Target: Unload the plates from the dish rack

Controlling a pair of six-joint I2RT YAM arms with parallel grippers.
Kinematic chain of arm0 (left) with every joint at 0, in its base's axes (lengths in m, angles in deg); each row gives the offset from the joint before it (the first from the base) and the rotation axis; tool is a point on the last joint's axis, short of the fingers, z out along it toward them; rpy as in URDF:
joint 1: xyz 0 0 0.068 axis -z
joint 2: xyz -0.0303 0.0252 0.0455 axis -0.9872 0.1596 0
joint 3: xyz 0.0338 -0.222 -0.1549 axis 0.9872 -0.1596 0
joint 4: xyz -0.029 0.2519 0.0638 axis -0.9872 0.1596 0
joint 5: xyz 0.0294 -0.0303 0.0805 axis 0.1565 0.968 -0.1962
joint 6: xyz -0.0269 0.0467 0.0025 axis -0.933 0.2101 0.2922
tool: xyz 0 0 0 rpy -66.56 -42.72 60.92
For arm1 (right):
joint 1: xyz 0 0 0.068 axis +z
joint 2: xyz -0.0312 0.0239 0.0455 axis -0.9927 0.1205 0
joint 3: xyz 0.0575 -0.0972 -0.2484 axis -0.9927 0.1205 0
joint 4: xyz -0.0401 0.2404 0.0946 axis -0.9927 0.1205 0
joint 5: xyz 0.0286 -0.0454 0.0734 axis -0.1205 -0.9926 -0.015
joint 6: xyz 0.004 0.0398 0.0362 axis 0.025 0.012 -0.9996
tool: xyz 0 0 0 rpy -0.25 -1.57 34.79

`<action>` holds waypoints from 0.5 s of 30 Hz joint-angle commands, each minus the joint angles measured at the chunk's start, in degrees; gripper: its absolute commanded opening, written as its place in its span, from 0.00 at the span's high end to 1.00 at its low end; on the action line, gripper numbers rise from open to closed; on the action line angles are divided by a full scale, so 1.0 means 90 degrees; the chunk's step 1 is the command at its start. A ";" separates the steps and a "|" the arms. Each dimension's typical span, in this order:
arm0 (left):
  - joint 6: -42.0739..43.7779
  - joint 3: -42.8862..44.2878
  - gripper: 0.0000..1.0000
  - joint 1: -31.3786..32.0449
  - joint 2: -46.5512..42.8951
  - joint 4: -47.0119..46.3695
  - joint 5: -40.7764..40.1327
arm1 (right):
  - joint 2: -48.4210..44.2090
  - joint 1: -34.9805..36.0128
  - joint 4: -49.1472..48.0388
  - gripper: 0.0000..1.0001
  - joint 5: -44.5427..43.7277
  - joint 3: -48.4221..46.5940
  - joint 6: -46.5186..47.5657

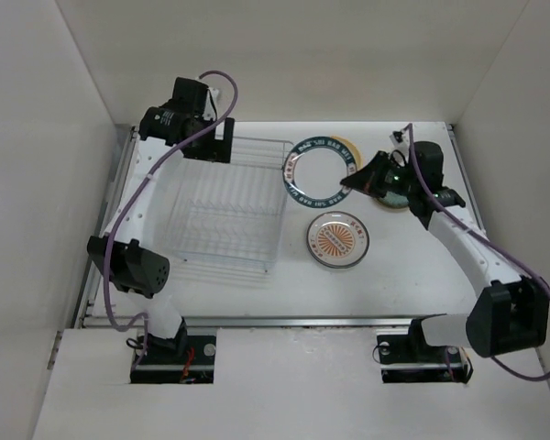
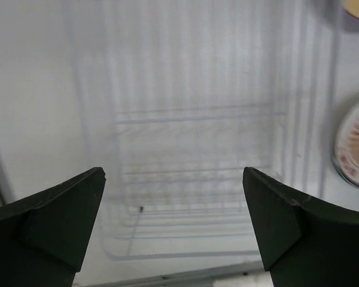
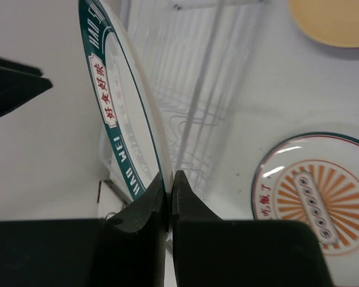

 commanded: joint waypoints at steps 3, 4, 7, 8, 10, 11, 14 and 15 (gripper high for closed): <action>-0.0092 -0.0428 0.00 -0.0598 0.0199 -0.0315 -0.2622 | -0.0567 -0.0554 0.1841 1.00 -0.1067 0.0197 0.0393; -0.0092 -0.0487 0.00 -0.0803 0.0317 -0.0315 -0.2623 | -0.0634 -0.0556 0.2029 1.00 -0.1166 0.0276 0.0452; -0.0024 -0.0770 0.04 -0.1038 0.0688 -0.0256 -0.2623 | -0.0712 -0.0712 0.2411 1.00 -0.1470 0.0635 0.0570; -0.0024 -0.0915 0.07 -0.1116 0.0757 -0.0324 -0.2623 | -0.0713 -0.0712 0.2412 1.00 -0.1470 0.0744 0.0570; 0.0044 -0.1072 0.11 -0.1117 0.0923 -0.0480 -0.2623 | -0.0772 -0.0770 0.2412 1.00 -0.1625 0.0978 0.0570; 0.0045 -0.1073 0.13 -0.1185 0.0982 -0.0481 -0.2623 | -0.0772 -0.0771 0.2412 1.00 -0.1626 0.1037 0.0570; 0.0123 -0.1200 0.18 -0.1186 0.1119 -0.0539 -0.2291 | -0.0772 -0.0771 0.2412 1.00 -0.1626 0.1271 0.0628; 0.0191 -0.1297 0.20 -0.1186 0.1177 -0.0617 -0.2233 | -0.0704 -0.0771 0.2412 1.00 -0.1626 0.1350 0.0696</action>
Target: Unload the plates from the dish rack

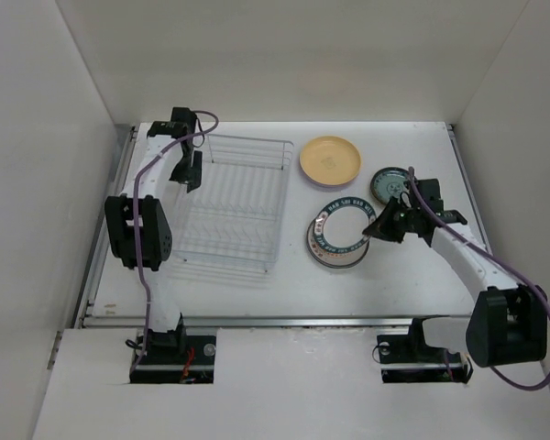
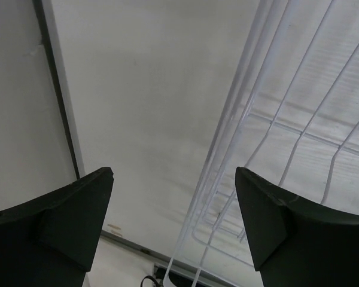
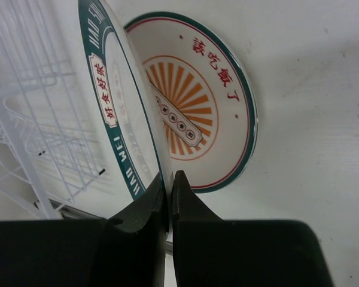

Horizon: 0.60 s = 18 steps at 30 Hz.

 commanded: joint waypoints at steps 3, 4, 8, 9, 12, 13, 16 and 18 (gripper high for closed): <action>0.0140 -0.0115 0.28 -0.0030 0.0100 -0.0151 0.0060 | 0.0280 -0.0030 -0.0104 1.00 -0.0018 0.0270 0.0267; 0.0082 -0.0028 0.33 -0.0088 0.0178 -0.0093 0.0138 | 0.0398 -0.0030 -0.0172 1.00 0.0040 0.0271 0.0326; -0.0142 0.0167 0.72 -0.0225 0.0471 0.0092 0.0352 | 0.0731 -0.0030 -0.0173 0.78 0.0041 0.0408 0.0385; -0.0143 0.0168 0.85 -0.0303 0.0472 0.0161 0.0508 | 0.0732 -0.0030 -0.0173 0.65 0.0041 0.0408 0.0385; -0.0386 0.0012 0.99 -0.0478 0.0472 0.0161 0.0743 | 0.0653 -0.0030 -0.0105 0.52 -0.0153 0.0408 0.0385; -0.0387 0.0011 1.00 -0.0576 0.0395 0.0161 0.0812 | 0.0576 -0.0030 -0.0017 0.51 -0.0213 0.0408 0.0385; -0.0552 -0.0232 1.00 -0.0732 0.0200 0.0230 0.1085 | 0.0575 -0.0030 0.0100 0.45 -0.0330 0.0349 0.0521; -0.0553 -0.0359 1.00 -0.0801 0.0112 0.0230 0.1144 | 0.0721 -0.0030 0.0168 0.43 -0.0408 0.0282 0.0579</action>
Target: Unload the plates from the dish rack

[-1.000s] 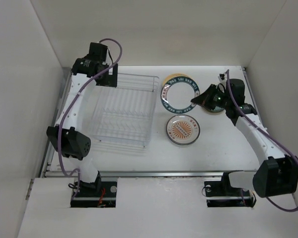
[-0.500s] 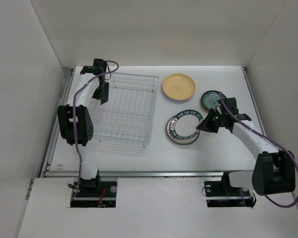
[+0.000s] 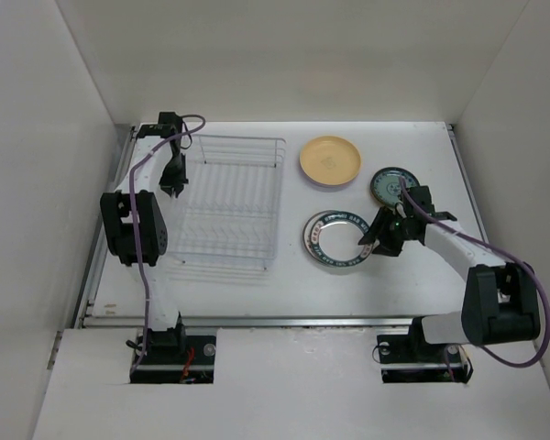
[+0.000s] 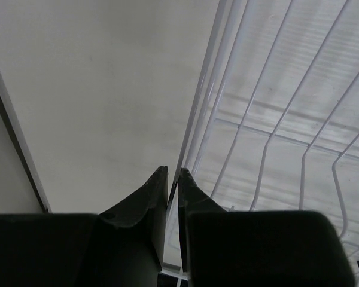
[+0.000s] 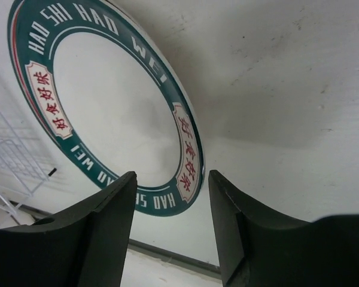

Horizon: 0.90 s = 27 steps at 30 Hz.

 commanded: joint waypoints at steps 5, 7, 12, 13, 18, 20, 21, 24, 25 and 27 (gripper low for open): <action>-0.0417 -0.0331 1.00 -0.0379 -0.0358 0.0410 0.0171 | 0.0310 0.0011 -0.0006 0.42 -0.0434 -0.0231 0.0235; -0.0417 -0.0399 1.00 -0.0379 -0.0358 0.0469 0.0171 | 0.0447 0.0070 -0.0093 0.42 -0.0434 -0.0378 0.0235; -0.0417 -0.0399 1.00 -0.0379 -0.0417 0.0469 0.0171 | 0.0759 0.0412 -0.0115 0.42 -0.0677 -0.0904 0.0177; -0.0417 -0.0399 1.00 -0.0379 -0.0417 0.0469 0.0171 | 0.0828 0.0479 -0.0114 0.42 -0.0736 -0.0906 0.0177; -0.0417 -0.0467 1.00 -0.0496 -0.0534 0.0469 0.0308 | 0.0887 0.0480 -0.0046 0.43 -0.0853 -0.1052 0.0177; -0.0417 -0.0468 1.00 -0.0564 -0.0593 0.0469 0.0386 | 0.0771 0.0480 0.0130 0.43 -0.1097 -0.1217 0.0235; -0.0417 -0.0468 1.00 -0.0565 -0.0593 0.0469 0.0444 | 0.0683 0.0480 0.0208 0.43 -0.1195 -0.1276 0.0235; -0.0417 -0.0468 0.91 -0.0623 -0.0593 0.0527 0.0513 | 0.0244 0.0480 0.0676 0.39 -0.1760 -0.1763 0.0381; -0.0417 -0.0390 0.83 -0.0681 -0.0593 0.0527 0.0591 | 0.0117 0.0480 0.0841 0.35 -0.1975 -0.1968 0.0382; -0.0417 -0.0389 0.52 -0.0682 -0.0661 0.0527 0.0591 | -0.0185 0.0480 0.1398 0.17 -0.2988 -0.2719 0.0382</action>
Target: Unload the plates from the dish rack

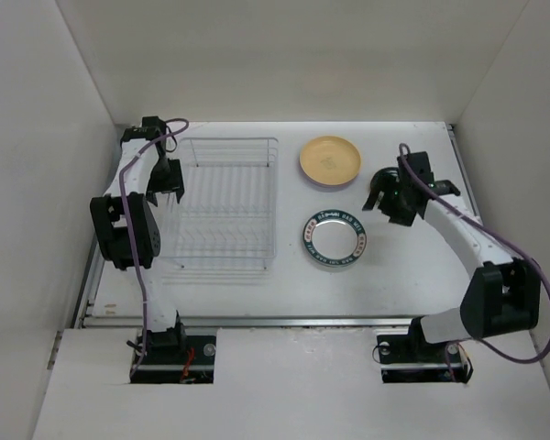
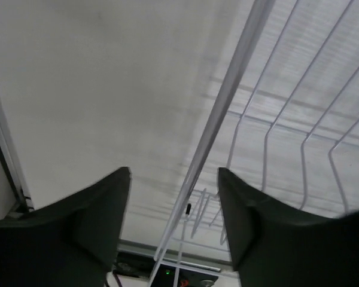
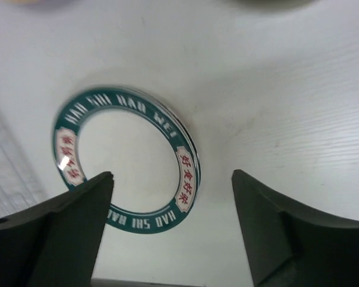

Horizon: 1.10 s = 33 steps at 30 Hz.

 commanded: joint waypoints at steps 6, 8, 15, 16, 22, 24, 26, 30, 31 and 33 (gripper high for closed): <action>-0.0076 0.0340 0.08 -0.0138 -0.0840 0.0340 -0.0064 | -0.0895 0.0021 0.2212 0.00 -0.5163 -0.3478 -0.0046; -0.0076 0.0545 0.00 -0.0138 -0.0899 0.0408 -0.0229 | -0.1051 0.0021 0.2555 0.00 -0.6037 -0.3969 -0.0114; -0.0076 0.0702 0.00 -0.0138 -0.1748 0.0419 -0.0777 | -0.2611 0.0021 0.2490 0.00 -0.8783 -0.4295 -0.0418; -0.0076 0.0702 0.00 -0.0138 -0.1855 0.0419 -0.0778 | -0.2885 0.0021 0.2314 0.00 -0.9172 -0.4197 -0.0418; -0.0144 0.0702 0.00 -0.0138 -0.2588 0.0233 -0.0904 | -0.5385 0.0021 -0.1179 0.00 -0.9012 -0.2666 0.1899; -0.0145 0.0761 0.00 -0.0138 -0.2705 0.0174 -0.0905 | -0.5960 0.0021 -0.1719 0.00 -0.8494 -0.2236 0.2170; -0.0145 0.0703 0.00 -0.0138 -0.2804 0.0174 -0.0963 | -0.6042 0.0021 -0.1721 0.00 -0.8317 -0.2175 0.2170; -0.0145 0.0439 0.00 -0.0138 -0.3145 0.0038 -0.0895 | -0.5983 0.0021 -0.1311 0.00 -0.8248 -0.2252 0.2170; -0.0145 0.0323 0.00 -0.0138 -0.3252 0.0038 -0.0895 | -0.5877 0.0021 -0.1156 0.00 -0.8248 -0.2330 0.2170; -0.0145 0.0195 0.00 -0.0138 -0.3311 -0.0031 -0.0895 | -0.5798 0.0021 -0.1096 0.00 -0.8151 -0.2331 0.2170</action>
